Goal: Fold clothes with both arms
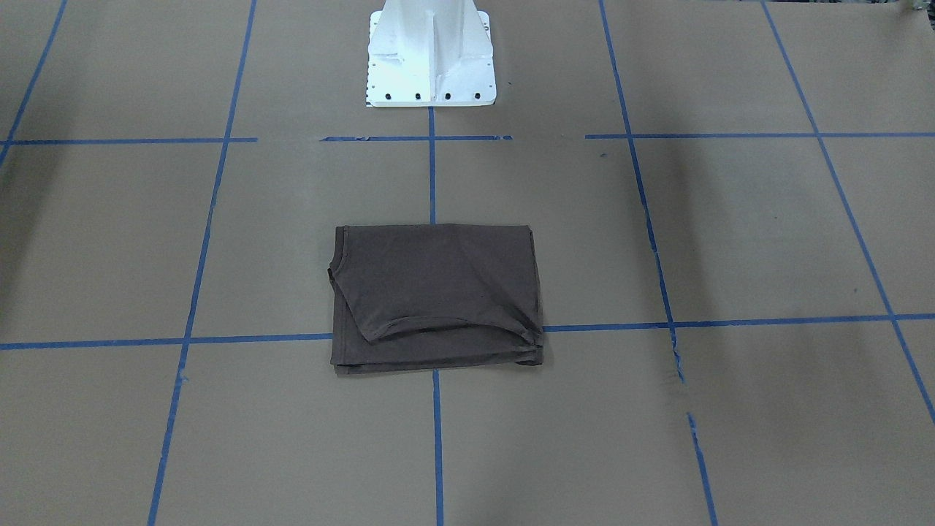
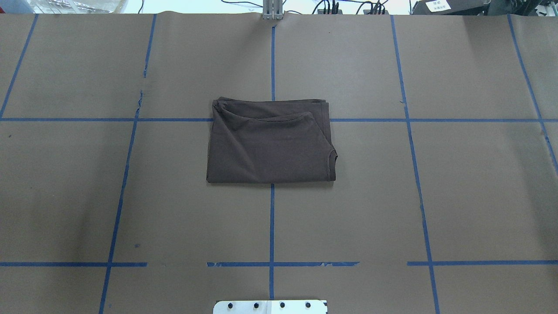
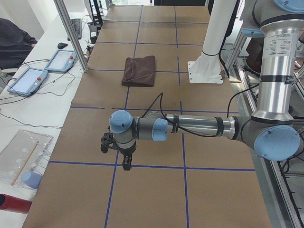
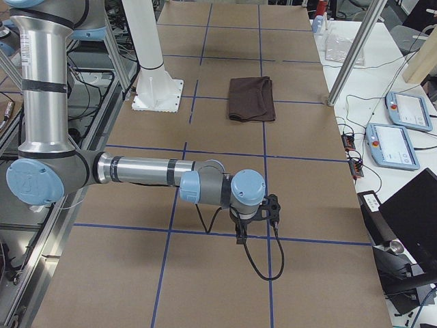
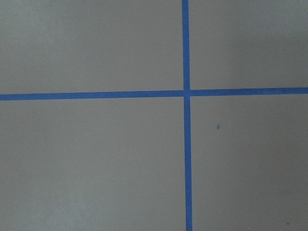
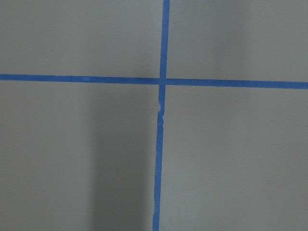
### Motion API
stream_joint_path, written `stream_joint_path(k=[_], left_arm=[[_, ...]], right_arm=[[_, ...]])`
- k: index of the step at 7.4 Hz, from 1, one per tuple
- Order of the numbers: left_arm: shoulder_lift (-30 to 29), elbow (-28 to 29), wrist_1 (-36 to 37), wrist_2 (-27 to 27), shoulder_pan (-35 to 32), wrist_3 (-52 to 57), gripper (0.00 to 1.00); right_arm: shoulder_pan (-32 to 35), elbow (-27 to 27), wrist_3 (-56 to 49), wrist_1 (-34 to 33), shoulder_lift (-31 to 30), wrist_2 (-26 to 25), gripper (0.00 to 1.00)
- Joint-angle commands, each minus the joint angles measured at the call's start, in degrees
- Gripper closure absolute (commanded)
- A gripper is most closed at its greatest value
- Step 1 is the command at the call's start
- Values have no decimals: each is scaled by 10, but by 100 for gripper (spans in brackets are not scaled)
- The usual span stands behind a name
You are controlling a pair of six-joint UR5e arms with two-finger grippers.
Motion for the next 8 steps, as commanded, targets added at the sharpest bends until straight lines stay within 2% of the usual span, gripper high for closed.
stream_joint_path(k=[1, 8], left_arm=[[-2, -1, 0, 0, 0, 0, 0], [-2, -1, 0, -12, 0, 0, 0]], right_arm=[[0, 0, 0, 0, 0, 0, 0], [2, 1, -3, 4, 0, 4, 0]])
